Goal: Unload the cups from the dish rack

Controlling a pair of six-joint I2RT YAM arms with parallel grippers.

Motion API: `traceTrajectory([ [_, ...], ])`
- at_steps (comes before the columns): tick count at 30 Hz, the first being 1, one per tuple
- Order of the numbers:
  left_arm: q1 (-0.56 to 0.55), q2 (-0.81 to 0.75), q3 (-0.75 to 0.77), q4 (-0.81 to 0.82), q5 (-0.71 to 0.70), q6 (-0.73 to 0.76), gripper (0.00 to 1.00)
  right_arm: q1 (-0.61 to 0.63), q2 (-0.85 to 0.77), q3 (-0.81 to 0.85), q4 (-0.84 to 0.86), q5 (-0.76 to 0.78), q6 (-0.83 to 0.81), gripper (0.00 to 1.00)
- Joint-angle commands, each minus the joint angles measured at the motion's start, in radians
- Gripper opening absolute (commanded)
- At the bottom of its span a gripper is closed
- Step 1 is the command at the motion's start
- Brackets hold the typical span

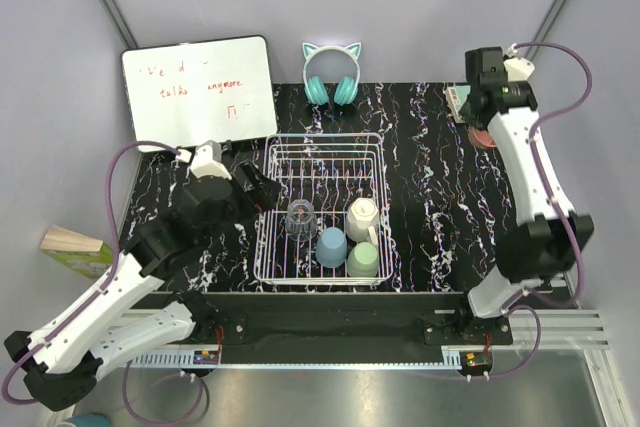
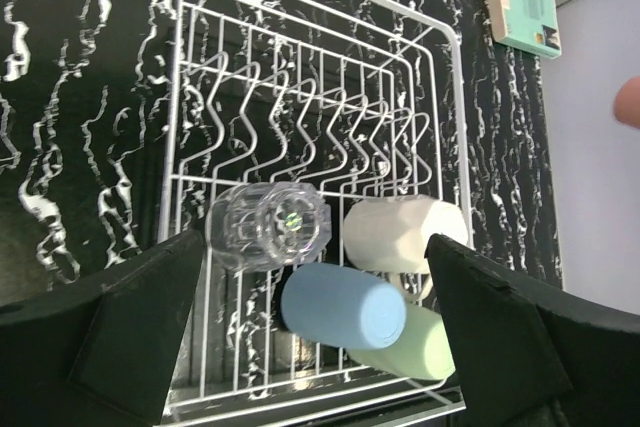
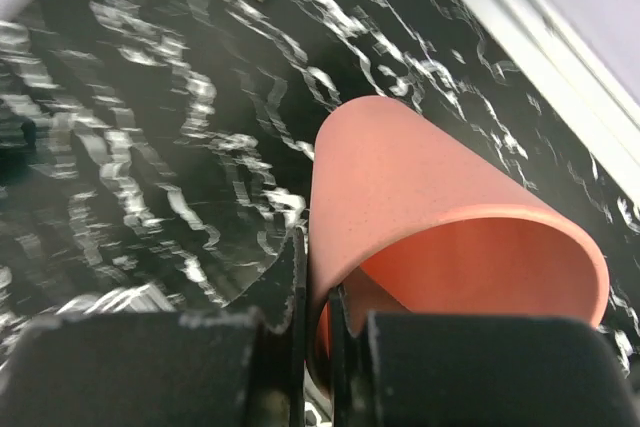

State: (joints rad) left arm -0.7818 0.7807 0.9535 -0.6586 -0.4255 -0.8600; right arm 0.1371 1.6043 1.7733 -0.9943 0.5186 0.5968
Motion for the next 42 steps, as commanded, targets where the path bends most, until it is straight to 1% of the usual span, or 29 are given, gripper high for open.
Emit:
traceTrajectory([
  [1, -0.004, -0.046, -0.012, -0.049, -0.018, 0.029, 0.99, -0.083, 0.158, 0.164, -0.141, -0.167, 0.011, 0.0],
  [4, -0.004, -0.066, -0.028, -0.064, -0.019, 0.042, 0.99, -0.096, 0.238, 0.225, -0.141, -0.163, 0.001, 0.0],
  [7, -0.004, -0.08, -0.045, -0.064, -0.032, 0.05, 0.99, -0.129, 0.327, 0.278, -0.145, -0.196, 0.004, 0.0],
  [8, -0.004, -0.077, -0.047, -0.064, -0.035, 0.052, 0.99, -0.131, 0.354, 0.313, -0.164, -0.19, 0.006, 0.0],
  [9, -0.004, -0.072, -0.05, -0.067, -0.036, 0.055, 0.99, -0.163, 0.405, 0.33, -0.171, -0.184, 0.003, 0.0],
  [11, -0.004, -0.067, -0.055, -0.068, -0.041, 0.052, 0.99, -0.172, 0.445, 0.363, -0.178, -0.154, -0.006, 0.0],
  [15, -0.004, -0.06, -0.07, -0.07, -0.044, 0.049, 0.99, -0.224, 0.535, 0.393, -0.175, -0.189, -0.008, 0.0],
  [19, -0.004, -0.043, -0.081, -0.065, -0.05, 0.062, 0.99, -0.277, 0.594, 0.4, -0.173, -0.207, -0.023, 0.0],
  [27, -0.002, 0.035, -0.065, -0.049, -0.047, 0.065, 0.99, -0.283, 0.663, 0.394, -0.165, -0.223, -0.031, 0.0],
  [32, -0.002, 0.063, -0.068, -0.042, -0.036, 0.059, 0.99, -0.289, 0.678, 0.377, -0.153, -0.236, -0.038, 0.0],
  [34, -0.004, 0.068, -0.07, -0.038, -0.03, 0.065, 0.99, -0.291, 0.675, 0.353, -0.136, -0.239, -0.042, 0.07],
  [35, -0.002, 0.069, -0.07, -0.038, -0.029, 0.067, 0.99, -0.291, 0.669, 0.342, -0.129, -0.242, -0.042, 0.14],
  [37, -0.002, 0.068, -0.07, -0.035, -0.027, 0.07, 0.99, -0.291, 0.642, 0.306, -0.101, -0.249, -0.04, 0.21],
  [38, -0.002, 0.062, -0.073, -0.033, -0.027, 0.07, 0.99, -0.291, 0.62, 0.295, -0.093, -0.256, -0.038, 0.27],
  [42, -0.004, 0.037, -0.09, -0.035, -0.042, 0.053, 0.99, -0.291, 0.562, 0.241, -0.063, -0.267, -0.028, 0.39],
])
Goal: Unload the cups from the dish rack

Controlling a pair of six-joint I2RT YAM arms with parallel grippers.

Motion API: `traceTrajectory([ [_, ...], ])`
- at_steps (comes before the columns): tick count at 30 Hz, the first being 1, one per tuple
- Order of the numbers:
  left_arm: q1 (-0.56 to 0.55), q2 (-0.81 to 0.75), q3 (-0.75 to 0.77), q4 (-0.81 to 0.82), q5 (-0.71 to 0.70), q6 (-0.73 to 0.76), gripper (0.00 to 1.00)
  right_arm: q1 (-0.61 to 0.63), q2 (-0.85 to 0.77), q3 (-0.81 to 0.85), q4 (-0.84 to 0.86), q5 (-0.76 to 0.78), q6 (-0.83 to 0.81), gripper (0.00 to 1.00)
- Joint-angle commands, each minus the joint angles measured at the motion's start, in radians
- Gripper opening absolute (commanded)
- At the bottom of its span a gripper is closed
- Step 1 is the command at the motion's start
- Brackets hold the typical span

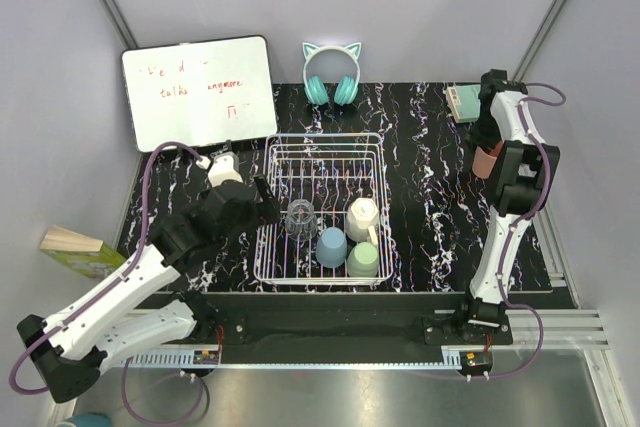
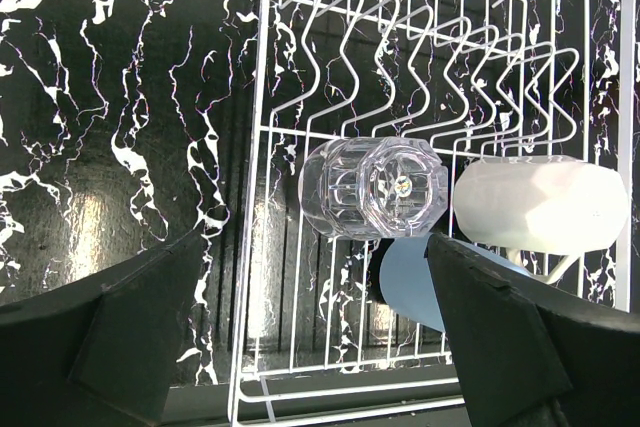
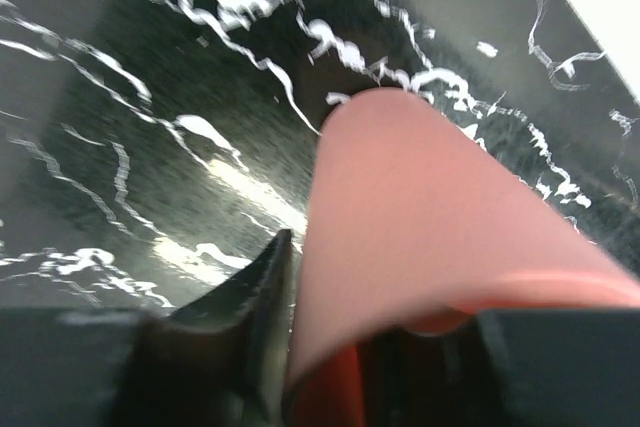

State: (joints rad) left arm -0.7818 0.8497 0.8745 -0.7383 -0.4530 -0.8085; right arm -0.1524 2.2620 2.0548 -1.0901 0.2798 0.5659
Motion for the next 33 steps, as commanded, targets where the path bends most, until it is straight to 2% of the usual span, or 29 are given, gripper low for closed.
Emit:
traceTrajectory([
  [1, -0.004, -0.038, -0.017, 0.047, -0.016, -0.007, 0.99, -0.001, -0.108, -0.053, 0.044, -0.028, 0.003, 0.4],
  [6, -0.004, -0.06, -0.026, 0.047, -0.019, -0.001, 0.99, -0.001, -0.223, -0.094, 0.1, -0.016, 0.011, 0.52],
  [11, -0.002, -0.057, -0.012, 0.048, -0.026, 0.009, 0.99, -0.001, -0.349, -0.065, 0.13, -0.045, 0.015, 0.59],
  [17, -0.004, -0.043, 0.0, 0.05, -0.041, 0.028, 0.99, 0.01, -0.497, -0.067, 0.128, -0.113, 0.052, 0.62],
  [19, -0.004, -0.032, 0.003, 0.06, -0.026, 0.048, 0.99, 0.031, -0.548, -0.119, 0.142, -0.146, 0.055, 0.62],
  [20, -0.004, -0.028, 0.0, 0.066, -0.018, 0.058, 0.99, 0.043, -0.623, -0.154, 0.165, -0.163, 0.055, 0.63],
  [23, -0.004, 0.014, -0.009, 0.096, 0.03, 0.126, 0.99, 0.146, -0.811, -0.356, 0.315, -0.223, 0.061, 0.63],
  [24, -0.008, 0.032, -0.008, 0.096, 0.036, 0.152, 0.99, 0.196, -0.856, -0.448, 0.373, -0.232, 0.058, 0.64],
  [25, -0.014, 0.072, -0.005, 0.094, 0.034, 0.166, 0.99, 0.291, -0.896, -0.49, 0.398, -0.226, 0.049, 0.66],
  [26, -0.02, 0.092, 0.006, 0.091, 0.034, 0.17, 0.99, 0.336, -0.965, -0.53, 0.41, -0.217, 0.046, 0.67],
  [28, -0.06, 0.138, 0.023, 0.083, 0.027, 0.178, 0.99, 0.451, -1.053, -0.637, 0.432, -0.191, 0.057, 0.7],
  [33, -0.25, 0.201, 0.095, 0.082, -0.114, 0.166, 0.99, 0.592, -1.211, -0.842, 0.461, -0.125, 0.104, 0.73],
])
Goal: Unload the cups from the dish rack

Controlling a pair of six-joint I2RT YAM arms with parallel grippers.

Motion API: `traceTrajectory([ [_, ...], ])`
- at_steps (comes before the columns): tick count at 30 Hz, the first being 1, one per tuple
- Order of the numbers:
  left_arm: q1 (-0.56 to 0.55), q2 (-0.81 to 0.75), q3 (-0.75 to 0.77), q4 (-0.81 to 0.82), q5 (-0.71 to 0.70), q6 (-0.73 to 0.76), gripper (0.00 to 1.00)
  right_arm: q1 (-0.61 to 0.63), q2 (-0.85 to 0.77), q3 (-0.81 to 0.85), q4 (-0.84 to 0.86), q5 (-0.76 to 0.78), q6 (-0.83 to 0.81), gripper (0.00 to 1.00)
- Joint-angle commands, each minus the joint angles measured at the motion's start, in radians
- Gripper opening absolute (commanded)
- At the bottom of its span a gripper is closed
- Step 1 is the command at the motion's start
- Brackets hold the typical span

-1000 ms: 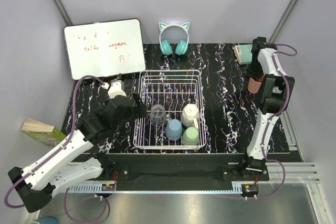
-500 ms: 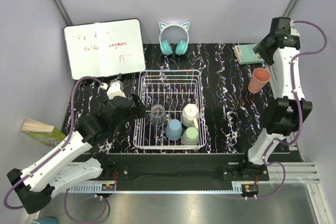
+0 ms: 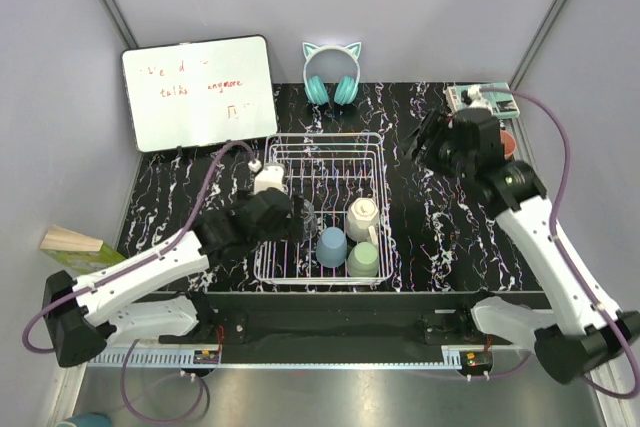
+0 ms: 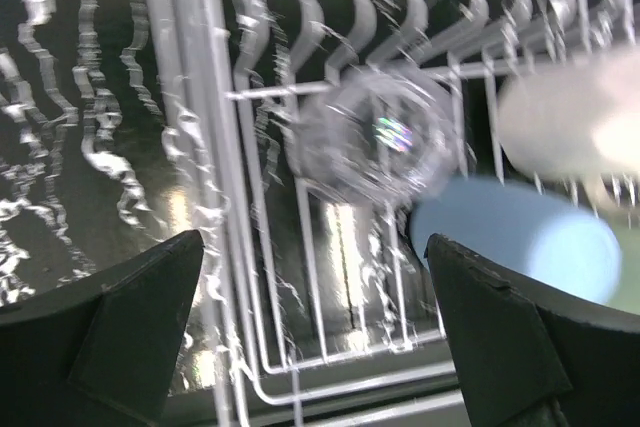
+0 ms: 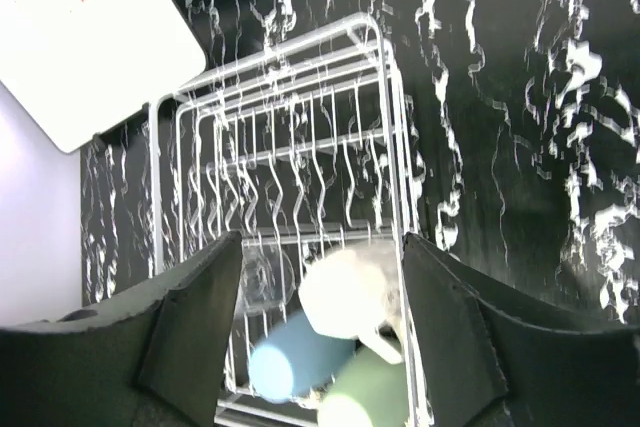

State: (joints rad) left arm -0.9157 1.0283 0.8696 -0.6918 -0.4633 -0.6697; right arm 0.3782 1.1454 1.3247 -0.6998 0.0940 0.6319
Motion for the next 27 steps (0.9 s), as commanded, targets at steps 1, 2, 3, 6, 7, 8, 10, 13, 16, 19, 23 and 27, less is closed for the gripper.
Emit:
traceTrajectory([
  [1, -0.133, 0.059, 0.12, 0.035, -0.112, 0.027, 0.99, 0.076, -0.136, -0.133, 0.071, 0.065, 0.049, 0.73],
  [2, -0.159, 0.076, 0.129, 0.035, -0.116, 0.025, 0.99, 0.103, -0.154, -0.166, 0.069, 0.069, 0.052, 0.74],
  [3, -0.17, 0.096, 0.135, 0.035, -0.126, 0.022, 0.99, 0.111, -0.173, -0.182, 0.069, 0.072, 0.06, 0.74],
  [6, -0.21, 0.162, 0.149, 0.054, -0.135, 0.009, 0.99, 0.131, -0.245, -0.238, 0.069, 0.049, 0.06, 0.78],
  [7, -0.219, 0.191, 0.147, 0.076, -0.132, 0.007, 0.99, 0.134, -0.281, -0.255, 0.069, 0.047, 0.063, 0.8],
  [8, -0.23, 0.205, 0.149, 0.087, -0.127, 0.007, 0.99, 0.134, -0.3, -0.271, 0.069, 0.049, 0.063, 0.8],
  [10, -0.239, 0.232, 0.151, 0.122, -0.106, 0.005, 0.99, 0.134, -0.347, -0.317, 0.071, 0.046, 0.071, 0.81],
  [13, -0.25, 0.268, 0.161, 0.149, -0.089, 0.015, 0.99, 0.134, -0.384, -0.367, 0.068, 0.027, 0.084, 0.82],
  [16, -0.255, 0.291, 0.177, 0.161, -0.084, 0.021, 0.99, 0.133, -0.412, -0.407, 0.069, 0.016, 0.095, 0.83],
  [19, -0.264, 0.303, 0.189, 0.175, -0.083, 0.028, 0.99, 0.133, -0.421, -0.435, 0.071, 0.012, 0.098, 0.84],
  [23, -0.27, 0.322, 0.209, 0.19, -0.072, 0.033, 0.99, 0.134, -0.421, -0.452, 0.083, 0.0, 0.097, 0.84],
  [27, -0.282, 0.332, 0.216, 0.209, -0.06, 0.033, 0.99, 0.134, -0.426, -0.459, 0.085, 0.003, 0.089, 0.84],
])
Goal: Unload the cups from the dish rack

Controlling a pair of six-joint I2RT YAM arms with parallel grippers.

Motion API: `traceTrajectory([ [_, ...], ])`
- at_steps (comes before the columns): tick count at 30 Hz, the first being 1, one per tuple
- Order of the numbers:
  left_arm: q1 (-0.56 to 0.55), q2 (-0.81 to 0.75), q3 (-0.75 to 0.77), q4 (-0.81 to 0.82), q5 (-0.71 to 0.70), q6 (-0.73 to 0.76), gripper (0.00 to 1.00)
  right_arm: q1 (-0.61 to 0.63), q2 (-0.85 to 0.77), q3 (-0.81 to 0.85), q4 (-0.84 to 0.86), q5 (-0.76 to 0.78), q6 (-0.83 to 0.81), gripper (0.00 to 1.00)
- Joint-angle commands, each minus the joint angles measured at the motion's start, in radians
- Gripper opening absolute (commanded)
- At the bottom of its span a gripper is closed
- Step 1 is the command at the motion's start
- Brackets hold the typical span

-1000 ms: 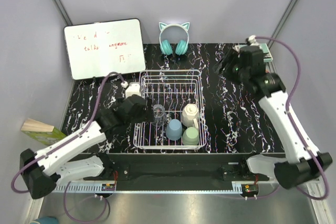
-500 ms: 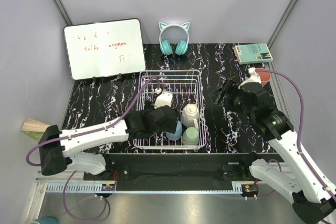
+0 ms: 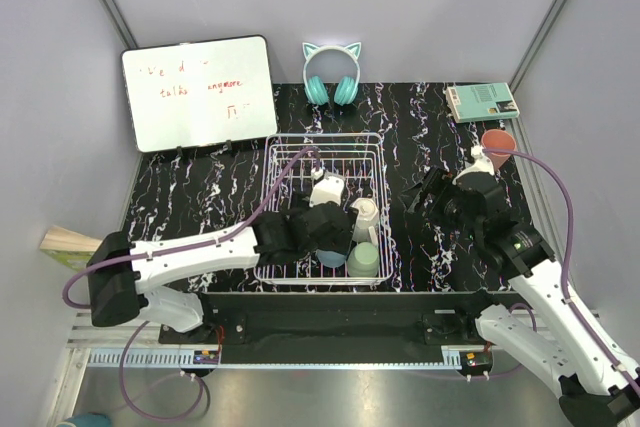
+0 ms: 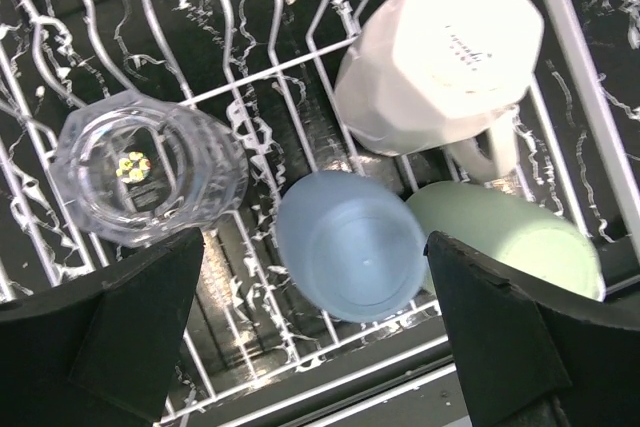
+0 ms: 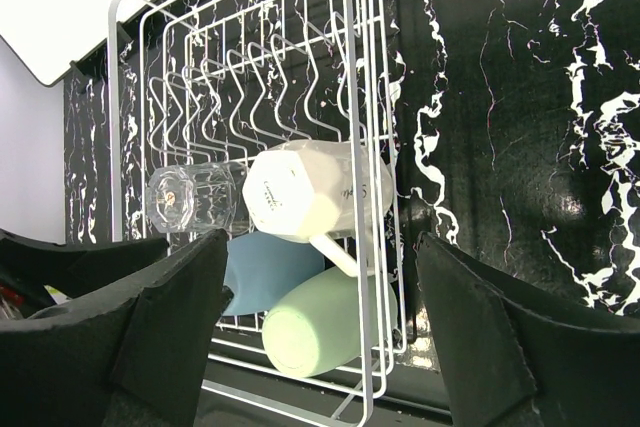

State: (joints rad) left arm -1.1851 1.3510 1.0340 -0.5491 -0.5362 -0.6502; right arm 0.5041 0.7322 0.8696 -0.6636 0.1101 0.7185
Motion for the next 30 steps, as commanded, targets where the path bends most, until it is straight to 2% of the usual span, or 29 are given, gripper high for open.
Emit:
traceTrajectory([
  [1, -0.013, 0.017, 0.052, 0.066, 0.018, 0.015, 0.99, 0.008, -0.014, -0.003, 0.048, -0.013, 0.002, 0.84],
  [11, -0.015, 0.135, 0.018, 0.095, 0.062, -0.02, 0.99, 0.007, -0.034, -0.027, 0.05, -0.004, 0.002, 0.84],
  [13, -0.015, 0.138, 0.014, 0.098, 0.059, -0.022, 0.94, 0.008, -0.039, -0.032, 0.05, -0.003, 0.006, 0.84],
  [17, -0.015, 0.12, 0.005, 0.101, 0.047, -0.022, 0.7, 0.008, -0.042, -0.04, 0.05, 0.0, 0.009, 0.84],
  [18, -0.015, 0.117, 0.003, 0.1, 0.045, -0.022, 0.58, 0.008, -0.042, -0.043, 0.05, 0.002, 0.007, 0.84],
  [20, -0.015, 0.105, -0.002, 0.1, 0.041, -0.017, 0.43, 0.008, -0.042, -0.046, 0.052, 0.002, 0.009, 0.84],
  [21, -0.013, 0.1, -0.003, 0.098, 0.039, -0.017, 0.26, 0.008, -0.042, -0.049, 0.053, 0.003, 0.009, 0.83],
  [23, -0.016, 0.088, -0.006, 0.092, 0.033, -0.017, 0.04, 0.008, -0.045, -0.053, 0.055, 0.002, 0.012, 0.83],
  [24, -0.016, 0.085, -0.006, 0.086, 0.025, -0.019, 0.0, 0.008, -0.047, -0.053, 0.055, 0.003, 0.013, 0.83],
  [30, -0.042, -0.002, 0.018, 0.041, -0.044, -0.009, 0.0, 0.008, -0.06, -0.054, 0.053, 0.01, 0.015, 0.83],
])
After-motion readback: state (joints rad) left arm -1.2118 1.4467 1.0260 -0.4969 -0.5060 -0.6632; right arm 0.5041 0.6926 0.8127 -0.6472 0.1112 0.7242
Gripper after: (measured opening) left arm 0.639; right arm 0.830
